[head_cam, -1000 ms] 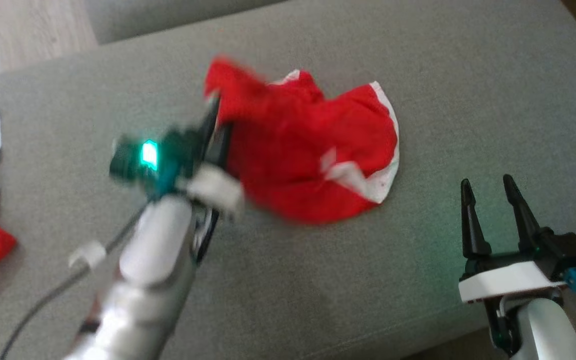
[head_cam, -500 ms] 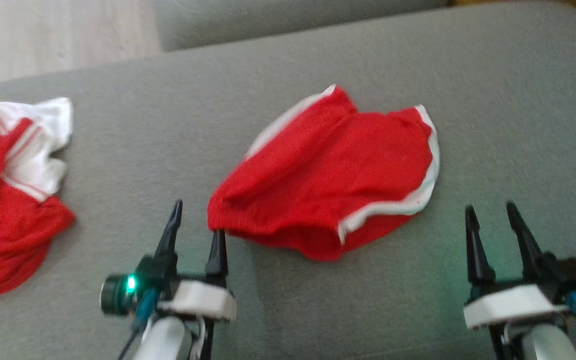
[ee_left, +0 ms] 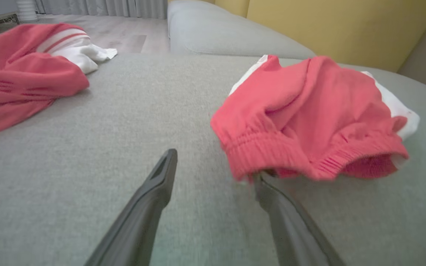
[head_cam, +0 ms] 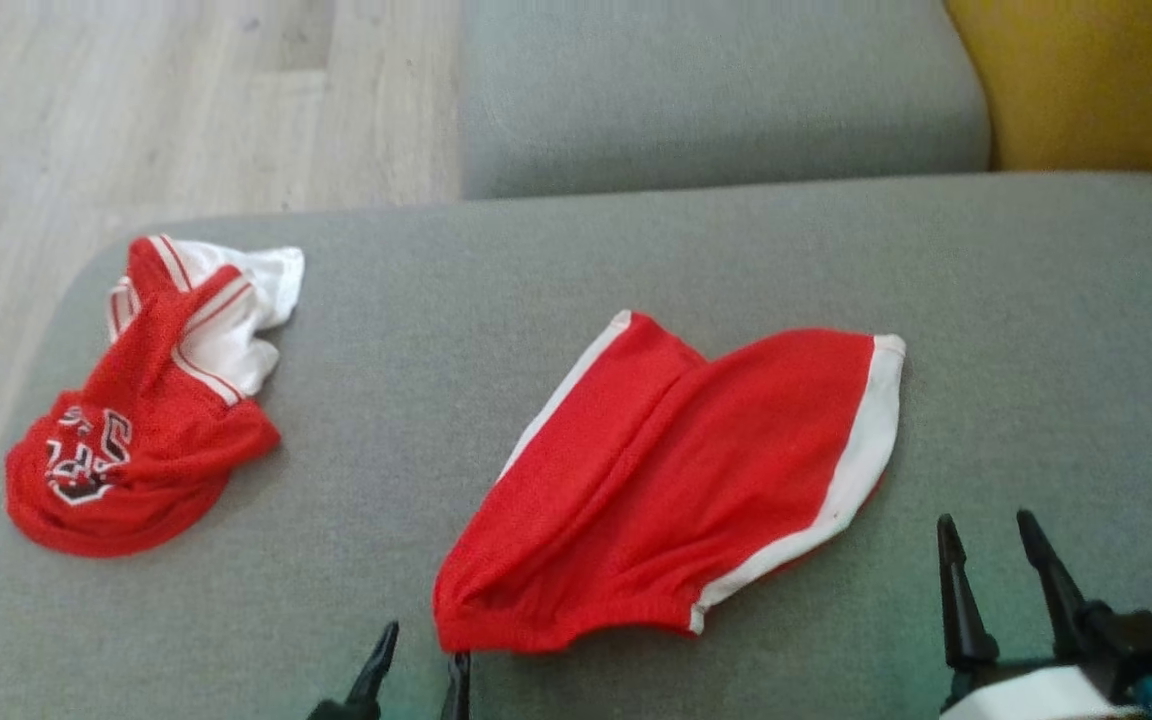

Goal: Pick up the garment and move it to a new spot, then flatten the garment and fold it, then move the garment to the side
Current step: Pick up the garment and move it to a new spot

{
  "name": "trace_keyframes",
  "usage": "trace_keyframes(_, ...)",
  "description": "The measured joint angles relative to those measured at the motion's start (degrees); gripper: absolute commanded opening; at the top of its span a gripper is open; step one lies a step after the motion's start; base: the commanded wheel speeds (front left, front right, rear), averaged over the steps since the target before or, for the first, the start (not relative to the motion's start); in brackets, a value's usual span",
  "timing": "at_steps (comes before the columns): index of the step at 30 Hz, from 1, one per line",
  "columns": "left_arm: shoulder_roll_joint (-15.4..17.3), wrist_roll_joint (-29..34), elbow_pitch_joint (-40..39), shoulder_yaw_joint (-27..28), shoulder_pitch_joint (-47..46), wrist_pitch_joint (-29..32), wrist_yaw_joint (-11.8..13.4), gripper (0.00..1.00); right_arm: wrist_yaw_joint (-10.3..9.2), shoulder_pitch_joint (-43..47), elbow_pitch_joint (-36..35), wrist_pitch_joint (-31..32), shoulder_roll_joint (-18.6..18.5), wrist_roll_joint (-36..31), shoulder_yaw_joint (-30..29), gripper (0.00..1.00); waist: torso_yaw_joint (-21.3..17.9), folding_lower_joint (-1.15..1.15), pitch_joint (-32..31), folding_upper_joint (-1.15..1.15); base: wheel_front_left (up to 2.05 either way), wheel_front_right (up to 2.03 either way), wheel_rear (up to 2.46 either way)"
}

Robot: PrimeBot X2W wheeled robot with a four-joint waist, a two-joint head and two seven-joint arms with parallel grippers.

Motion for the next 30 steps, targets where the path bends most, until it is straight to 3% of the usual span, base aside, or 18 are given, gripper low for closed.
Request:
trace_keyframes(8, 3.2, 1.4, 3.8, -2.2, 1.2, 0.0, -3.2, 1.0, 0.0, 1.4, 0.0, 0.0, 0.0, 0.0, -0.4, 1.0, 1.1, 0.0, -2.1, 0.0, 0.0, 0.0, 0.0)
trace_keyframes(14, 3.1, 2.0, -11.0, 3.9, 6.1, 0.0, 0.1, 1.0, 0.0, 1.8, -0.2, 0.0, 0.1, 0.5, -1.1, 1.0, 2.1, 0.01, -3.3, 0.0, 0.0, 0.0, 0.0)
trace_keyframes(19, 1.9, 4.2, -19.0, 8.1, 9.8, 0.0, 1.9, 1.0, 0.0, 4.5, -1.5, 0.0, 0.1, 1.6, -0.7, 1.0, 2.5, 0.0, -4.5, 0.0, 0.0, 0.0, 0.0)
trace_keyframes(24, 1.1, 6.5, -22.9, 9.2, 10.3, 0.0, 3.5, 1.0, 0.0, 5.4, -4.0, 0.0, 0.1, 1.5, 1.7, 1.0, 2.2, 0.01, -4.9, 0.0, 0.0, 0.0, 0.0)
trace_keyframes(30, 0.6, 7.3, -22.9, 9.9, 10.3, 0.0, 3.6, 1.0, 0.0, 6.3, -4.6, 0.0, 0.1, 0.9, 3.6, 1.0, 1.8, 0.01, -5.0, 0.0, 0.0, 0.0, 0.0)
